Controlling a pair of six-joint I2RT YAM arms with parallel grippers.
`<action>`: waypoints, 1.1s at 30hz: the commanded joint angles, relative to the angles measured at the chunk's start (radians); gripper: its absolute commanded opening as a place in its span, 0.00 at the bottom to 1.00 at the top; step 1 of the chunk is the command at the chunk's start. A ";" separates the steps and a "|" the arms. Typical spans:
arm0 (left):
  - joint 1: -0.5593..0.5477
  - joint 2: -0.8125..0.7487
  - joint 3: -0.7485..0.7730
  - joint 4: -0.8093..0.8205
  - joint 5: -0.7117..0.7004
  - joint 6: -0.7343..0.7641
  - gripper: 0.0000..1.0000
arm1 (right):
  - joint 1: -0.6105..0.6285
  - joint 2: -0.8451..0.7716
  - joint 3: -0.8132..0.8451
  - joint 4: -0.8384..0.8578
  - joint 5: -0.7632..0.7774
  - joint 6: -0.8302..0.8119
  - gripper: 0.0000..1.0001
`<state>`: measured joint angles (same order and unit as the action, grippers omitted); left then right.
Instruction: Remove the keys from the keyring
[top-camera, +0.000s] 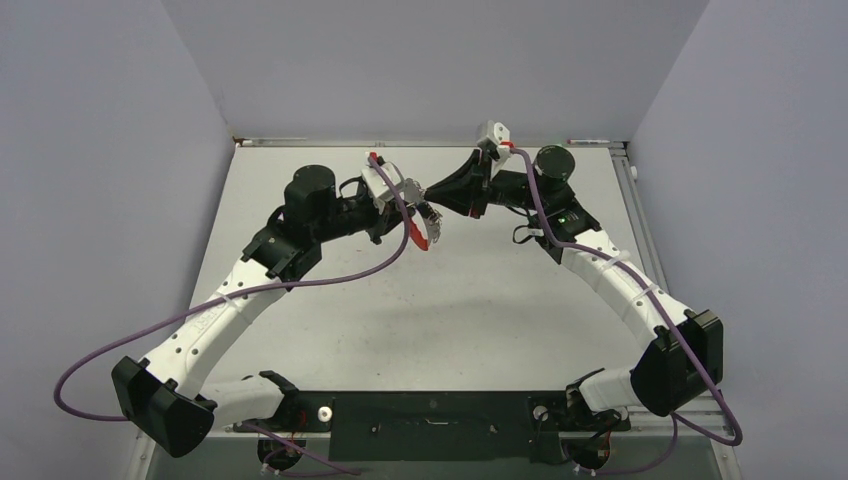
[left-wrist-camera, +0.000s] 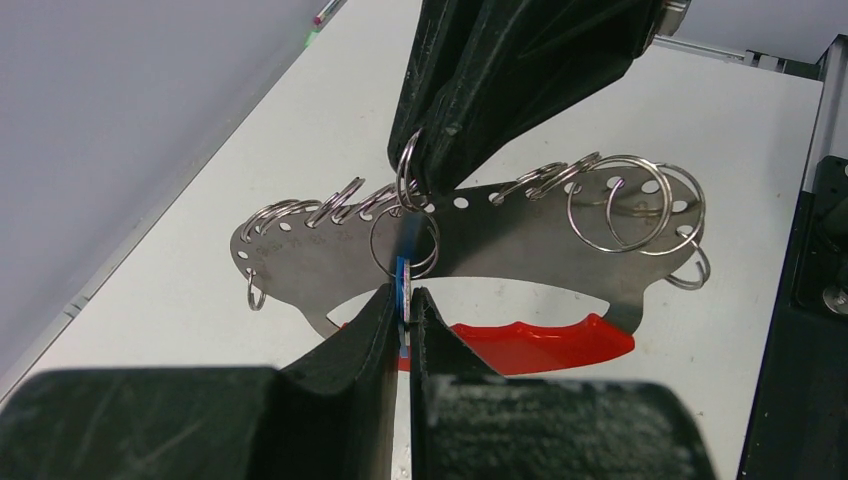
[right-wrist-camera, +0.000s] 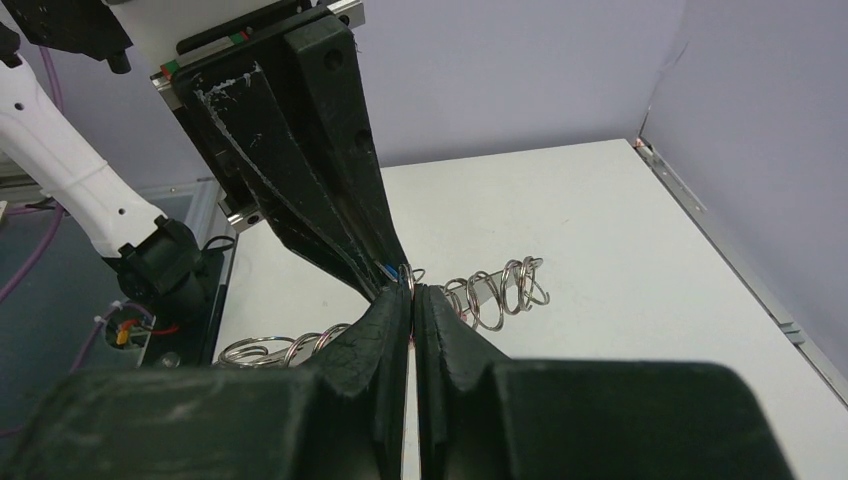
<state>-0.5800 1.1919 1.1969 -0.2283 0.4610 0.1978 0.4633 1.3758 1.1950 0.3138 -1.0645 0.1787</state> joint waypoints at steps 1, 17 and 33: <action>-0.004 -0.003 0.046 0.003 0.005 0.025 0.00 | -0.015 -0.037 0.011 0.152 -0.029 0.069 0.05; 0.017 -0.018 0.100 -0.046 -0.018 -0.004 0.00 | -0.064 -0.061 -0.002 0.167 -0.181 0.063 0.05; 0.025 -0.022 0.147 -0.058 0.142 0.026 0.00 | -0.069 -0.026 0.120 -0.335 -0.288 -0.471 0.05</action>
<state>-0.5797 1.1919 1.2663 -0.2821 0.5465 0.2031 0.4175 1.3724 1.2278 0.1879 -1.2770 -0.0090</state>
